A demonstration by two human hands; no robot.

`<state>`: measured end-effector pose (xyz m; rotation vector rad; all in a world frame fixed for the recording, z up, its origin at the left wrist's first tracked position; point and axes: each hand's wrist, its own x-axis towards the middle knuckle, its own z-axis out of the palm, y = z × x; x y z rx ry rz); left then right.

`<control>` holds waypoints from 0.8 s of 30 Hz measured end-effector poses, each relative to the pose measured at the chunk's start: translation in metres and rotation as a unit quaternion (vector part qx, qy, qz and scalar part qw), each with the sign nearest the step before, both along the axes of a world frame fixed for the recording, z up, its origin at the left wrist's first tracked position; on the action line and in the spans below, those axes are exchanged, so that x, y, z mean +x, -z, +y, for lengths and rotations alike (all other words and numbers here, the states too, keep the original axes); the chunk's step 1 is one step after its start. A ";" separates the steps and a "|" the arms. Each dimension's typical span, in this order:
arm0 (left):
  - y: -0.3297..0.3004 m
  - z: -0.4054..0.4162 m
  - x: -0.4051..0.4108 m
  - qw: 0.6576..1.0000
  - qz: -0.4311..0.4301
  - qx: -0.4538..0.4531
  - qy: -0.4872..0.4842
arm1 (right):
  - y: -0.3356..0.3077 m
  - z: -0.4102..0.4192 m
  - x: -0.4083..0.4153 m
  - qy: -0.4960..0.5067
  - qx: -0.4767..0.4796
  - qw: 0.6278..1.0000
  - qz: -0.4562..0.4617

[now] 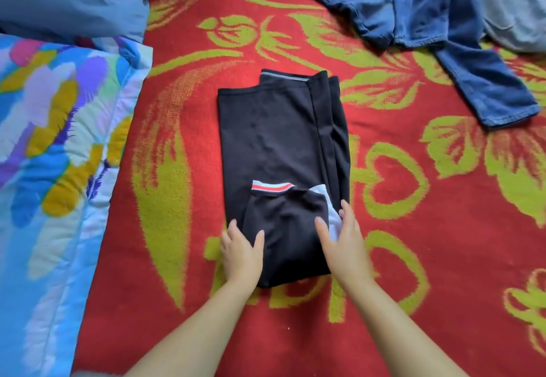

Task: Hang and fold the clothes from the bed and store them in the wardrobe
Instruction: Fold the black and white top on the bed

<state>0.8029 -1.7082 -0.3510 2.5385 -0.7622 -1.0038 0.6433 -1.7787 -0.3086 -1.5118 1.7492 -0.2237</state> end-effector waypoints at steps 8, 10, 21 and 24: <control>0.016 0.025 0.001 0.988 0.116 0.076 -0.073 | 0.029 -0.001 -0.018 -0.162 0.080 0.961 0.209; 0.017 0.035 0.000 0.988 0.059 0.134 -0.048 | 0.033 0.001 -0.013 -0.184 0.083 0.951 0.236; 0.028 -0.012 -0.002 0.888 -0.216 -0.031 0.405 | 0.057 0.010 -0.006 -0.336 -0.099 0.903 0.249; 0.058 -0.014 0.013 0.900 -0.201 0.017 0.387 | 0.082 -0.007 -0.020 -0.357 -0.036 0.894 0.268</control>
